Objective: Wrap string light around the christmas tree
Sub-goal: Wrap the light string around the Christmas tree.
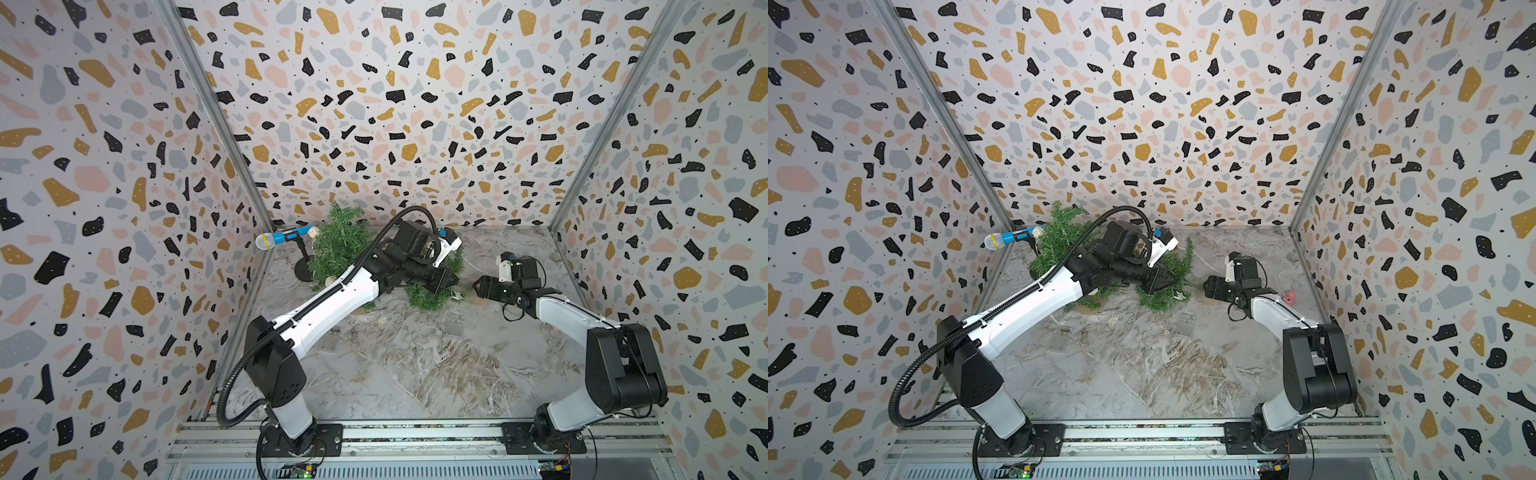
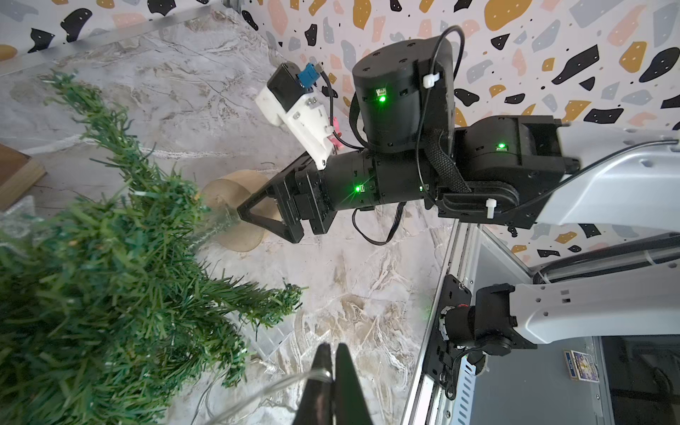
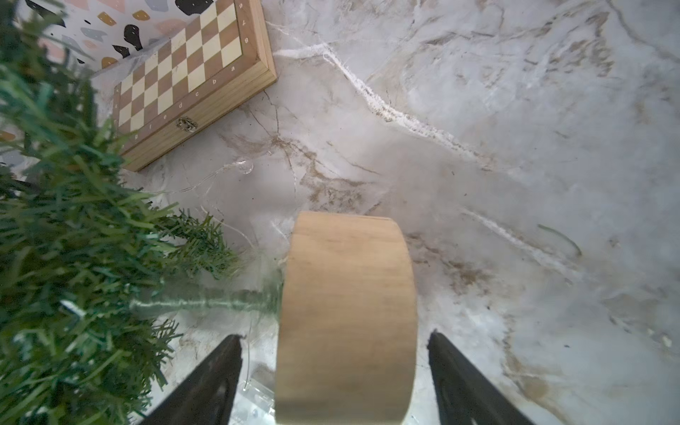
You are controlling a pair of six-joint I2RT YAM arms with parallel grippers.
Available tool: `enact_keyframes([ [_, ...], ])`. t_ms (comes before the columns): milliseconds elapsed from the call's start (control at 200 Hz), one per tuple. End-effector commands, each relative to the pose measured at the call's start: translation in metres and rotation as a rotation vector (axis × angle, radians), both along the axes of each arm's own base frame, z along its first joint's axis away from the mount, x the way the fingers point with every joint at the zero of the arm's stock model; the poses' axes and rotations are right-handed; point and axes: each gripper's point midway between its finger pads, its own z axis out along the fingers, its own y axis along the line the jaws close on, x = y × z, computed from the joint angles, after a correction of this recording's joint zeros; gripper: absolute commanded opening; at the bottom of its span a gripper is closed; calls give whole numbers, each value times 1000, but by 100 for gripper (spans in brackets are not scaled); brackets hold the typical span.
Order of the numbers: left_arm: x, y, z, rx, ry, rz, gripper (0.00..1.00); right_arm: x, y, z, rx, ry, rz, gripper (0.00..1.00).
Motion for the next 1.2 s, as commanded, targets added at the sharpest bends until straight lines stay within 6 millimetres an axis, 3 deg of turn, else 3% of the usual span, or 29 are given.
enact_keyframes([
  [0, -2, -3, 9, -33, -19, -18, 0, 6, 1, 7, 37, -9, -9, 79],
  [325, -3, -3, 7, -31, -14, -20, 0, 7, -4, -9, 140, 21, -34, 65],
  [671, -3, -3, 6, -31, -12, -20, 0, -3, -14, -19, 294, 41, -58, 39],
  [866, -3, -3, 7, -31, -9, -19, 0, -15, -18, -25, 411, 61, -73, 35],
  [1056, -6, -3, 6, -31, 0, -27, 0, -37, -37, -42, 607, 108, -198, 31],
  [1196, -12, -1, -2, -19, 21, -38, 0, -39, -38, -45, 612, 124, -237, 30],
])
